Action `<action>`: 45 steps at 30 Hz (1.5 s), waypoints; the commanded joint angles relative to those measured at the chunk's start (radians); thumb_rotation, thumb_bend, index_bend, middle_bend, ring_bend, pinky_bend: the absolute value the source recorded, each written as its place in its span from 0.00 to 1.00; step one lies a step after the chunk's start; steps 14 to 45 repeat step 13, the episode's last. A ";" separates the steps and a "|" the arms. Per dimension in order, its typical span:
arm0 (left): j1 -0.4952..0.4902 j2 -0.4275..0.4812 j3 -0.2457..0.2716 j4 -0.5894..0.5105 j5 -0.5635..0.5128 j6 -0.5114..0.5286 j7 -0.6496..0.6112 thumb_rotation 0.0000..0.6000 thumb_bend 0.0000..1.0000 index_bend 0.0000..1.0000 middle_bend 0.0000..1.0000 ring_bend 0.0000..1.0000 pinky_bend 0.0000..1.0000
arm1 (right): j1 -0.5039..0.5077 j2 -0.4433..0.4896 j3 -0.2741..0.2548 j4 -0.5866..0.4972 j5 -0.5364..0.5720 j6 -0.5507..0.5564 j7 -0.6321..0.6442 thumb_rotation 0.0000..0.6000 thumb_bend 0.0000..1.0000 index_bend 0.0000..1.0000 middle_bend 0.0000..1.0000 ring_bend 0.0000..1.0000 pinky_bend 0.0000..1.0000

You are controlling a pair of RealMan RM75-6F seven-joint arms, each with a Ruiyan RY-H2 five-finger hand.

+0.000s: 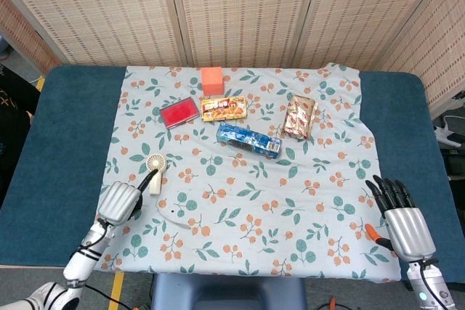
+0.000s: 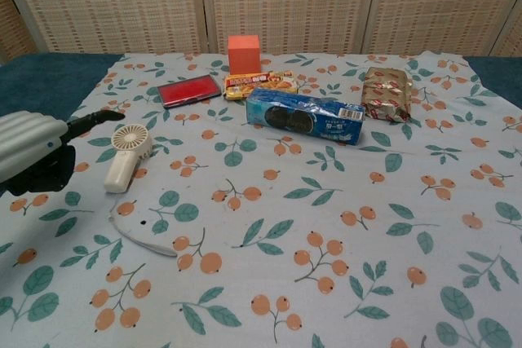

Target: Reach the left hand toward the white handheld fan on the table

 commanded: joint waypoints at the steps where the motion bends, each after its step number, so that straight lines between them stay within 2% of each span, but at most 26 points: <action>1: 0.081 0.132 0.046 -0.184 0.081 0.145 -0.039 1.00 0.75 0.00 0.84 0.78 0.85 | -0.003 0.007 -0.007 -0.011 -0.016 0.006 0.005 1.00 0.16 0.00 0.00 0.00 0.00; 2: 0.107 0.167 0.073 -0.221 0.089 0.167 -0.059 1.00 0.67 0.00 0.72 0.67 0.75 | -0.004 0.010 -0.010 -0.015 -0.020 0.008 0.006 1.00 0.16 0.00 0.00 0.00 0.00; 4: 0.177 0.270 0.156 -0.311 0.088 0.194 -0.091 1.00 0.53 0.00 0.39 0.33 0.49 | -0.007 0.016 -0.014 -0.021 -0.027 0.011 0.006 1.00 0.16 0.00 0.00 0.00 0.00; 5: 0.210 0.309 0.186 -0.340 0.088 0.218 -0.100 1.00 0.45 0.00 0.16 0.12 0.29 | -0.008 0.018 -0.016 -0.024 -0.027 0.012 0.005 1.00 0.16 0.00 0.00 0.00 0.00; 6: 0.244 0.333 0.203 -0.354 0.089 0.257 -0.117 1.00 0.42 0.00 0.04 0.02 0.16 | -0.009 0.019 -0.016 -0.027 -0.027 0.011 0.004 1.00 0.16 0.00 0.00 0.00 0.00; 7: 0.268 0.357 0.219 -0.361 0.099 0.282 -0.100 1.00 0.40 0.00 0.01 0.00 0.11 | -0.009 0.022 -0.017 -0.033 -0.026 0.010 0.002 1.00 0.16 0.00 0.00 0.00 0.00; 8: 0.272 0.379 0.229 -0.372 0.119 0.291 -0.097 1.00 0.38 0.00 0.00 0.00 0.07 | -0.009 0.021 -0.015 -0.034 -0.029 0.012 0.000 1.00 0.16 0.00 0.00 0.00 0.00; 10: 0.290 0.394 0.228 -0.376 0.141 0.328 -0.116 1.00 0.37 0.00 0.00 0.00 0.05 | -0.010 0.018 -0.017 -0.035 -0.029 0.011 -0.010 1.00 0.16 0.00 0.00 0.00 0.00; 13: 0.304 0.395 0.215 -0.361 0.123 0.321 -0.093 1.00 0.37 0.00 0.00 0.00 0.05 | -0.007 0.013 -0.020 -0.041 -0.039 0.006 -0.016 1.00 0.16 0.00 0.00 0.00 0.00; 45: 0.304 0.395 0.215 -0.361 0.123 0.321 -0.093 1.00 0.37 0.00 0.00 0.00 0.05 | -0.007 0.013 -0.020 -0.041 -0.039 0.006 -0.016 1.00 0.16 0.00 0.00 0.00 0.00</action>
